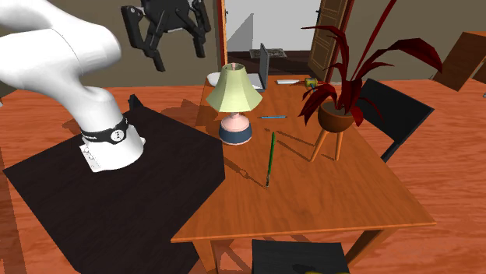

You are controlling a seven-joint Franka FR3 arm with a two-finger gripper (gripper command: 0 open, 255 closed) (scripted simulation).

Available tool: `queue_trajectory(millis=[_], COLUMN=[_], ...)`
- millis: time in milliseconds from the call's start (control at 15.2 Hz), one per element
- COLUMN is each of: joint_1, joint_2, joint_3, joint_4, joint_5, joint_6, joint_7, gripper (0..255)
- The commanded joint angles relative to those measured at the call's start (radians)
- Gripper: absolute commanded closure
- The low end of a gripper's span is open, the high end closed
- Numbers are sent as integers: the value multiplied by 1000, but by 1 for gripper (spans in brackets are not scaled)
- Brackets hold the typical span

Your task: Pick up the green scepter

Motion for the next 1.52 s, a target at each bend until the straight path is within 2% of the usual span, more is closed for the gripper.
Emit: queue_trajectory(millis=[0,330,594,792,990,1122,1188,1254,1320,1386,1452], joint_1=[16,48,52,21,-70,-194,-288,-415,-588,-809,-1039], joint_2=[-6,58,174,296,438,533,579,621,655,673,662], joint_3=[51,188,317,430,576,716,810,931,1094,1306,1538], joint_4=[-67,-171,-217,-226,-214,-196,-183,-168,-148,-126,-102], joint_5=[28,95,134,135,82,-6,-74,-162,-264,-360,-403], joint_6=[85,299,495,652,810,908,953,994,1029,1059,1087], joint_7=[45,160,264,357,482,599,674,763,863,960,1019], gripper=[0,0,0,0,0,0,0,0,0,0,0])
